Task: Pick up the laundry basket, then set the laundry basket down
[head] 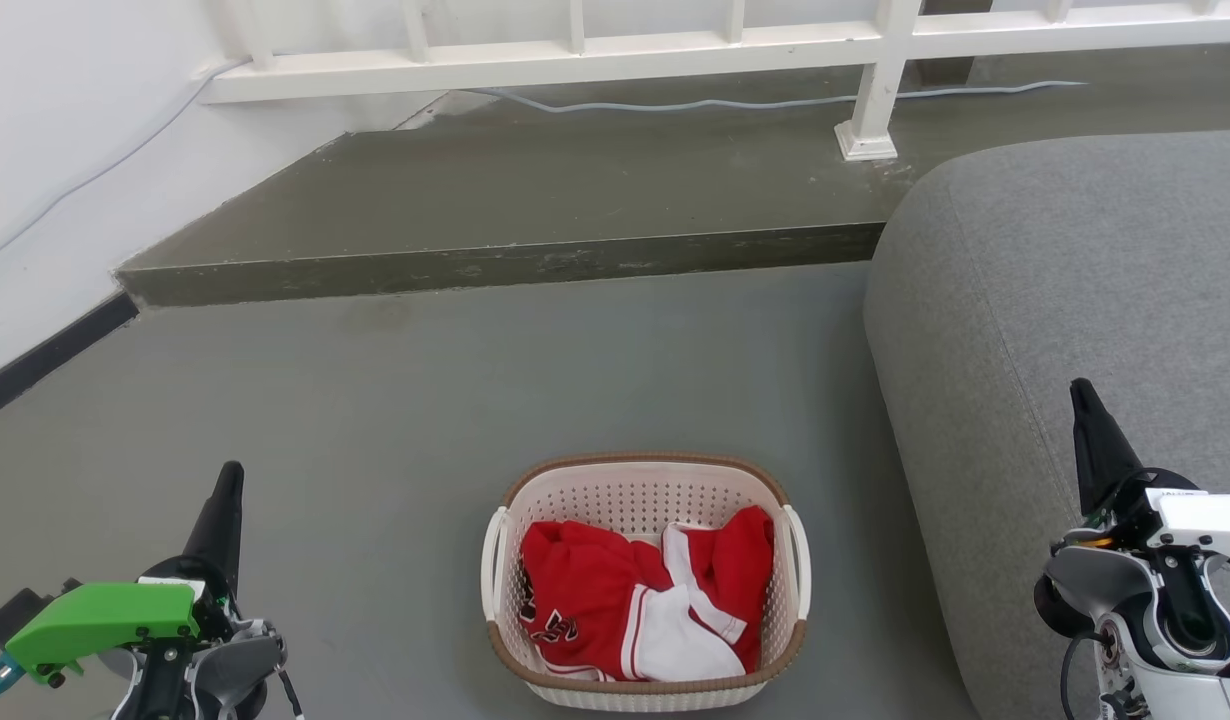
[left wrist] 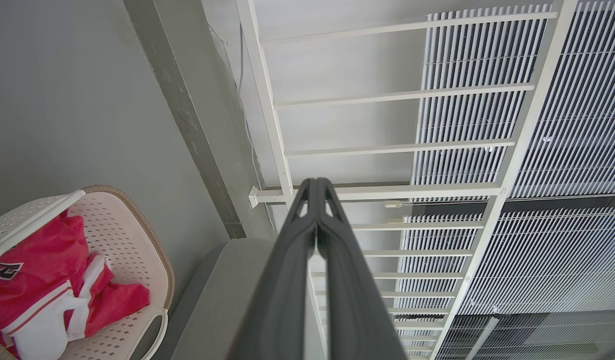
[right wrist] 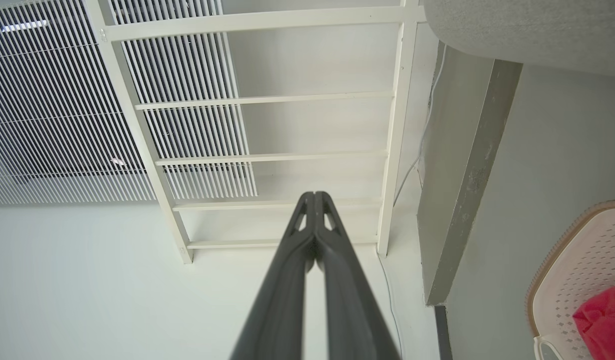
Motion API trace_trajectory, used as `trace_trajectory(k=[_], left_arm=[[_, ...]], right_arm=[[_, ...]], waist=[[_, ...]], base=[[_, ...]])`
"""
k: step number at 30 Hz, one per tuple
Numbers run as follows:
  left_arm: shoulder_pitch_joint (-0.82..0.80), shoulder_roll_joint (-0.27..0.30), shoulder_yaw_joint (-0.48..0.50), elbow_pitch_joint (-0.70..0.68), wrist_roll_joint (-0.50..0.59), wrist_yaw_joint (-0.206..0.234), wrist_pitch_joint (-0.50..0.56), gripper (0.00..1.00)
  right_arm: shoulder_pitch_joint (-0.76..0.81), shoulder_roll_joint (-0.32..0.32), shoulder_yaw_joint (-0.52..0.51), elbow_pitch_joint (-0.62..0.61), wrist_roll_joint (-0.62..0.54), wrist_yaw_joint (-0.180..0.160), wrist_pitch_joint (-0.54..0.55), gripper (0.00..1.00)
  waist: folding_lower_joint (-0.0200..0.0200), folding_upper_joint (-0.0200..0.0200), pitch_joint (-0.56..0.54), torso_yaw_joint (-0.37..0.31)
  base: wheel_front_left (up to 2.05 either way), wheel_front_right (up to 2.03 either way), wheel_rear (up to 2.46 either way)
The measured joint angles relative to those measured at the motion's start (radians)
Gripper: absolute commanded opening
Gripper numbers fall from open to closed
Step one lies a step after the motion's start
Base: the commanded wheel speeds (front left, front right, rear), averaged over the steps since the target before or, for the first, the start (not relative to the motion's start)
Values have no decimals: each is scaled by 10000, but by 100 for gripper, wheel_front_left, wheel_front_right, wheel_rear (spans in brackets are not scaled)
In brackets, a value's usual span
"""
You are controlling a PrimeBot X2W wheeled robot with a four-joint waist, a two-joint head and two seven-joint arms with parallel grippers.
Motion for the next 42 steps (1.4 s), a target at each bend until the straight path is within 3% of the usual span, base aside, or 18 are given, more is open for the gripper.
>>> trace_trajectory(k=[42], left_arm=[[0, 0, 2, -2, 0, 0, 0, 0]], right_arm=[[0, 4, -4, 0, 0, 0, 2, 0]], waist=[[0, 0, 0, 0]], base=[[0, 0, 0]])
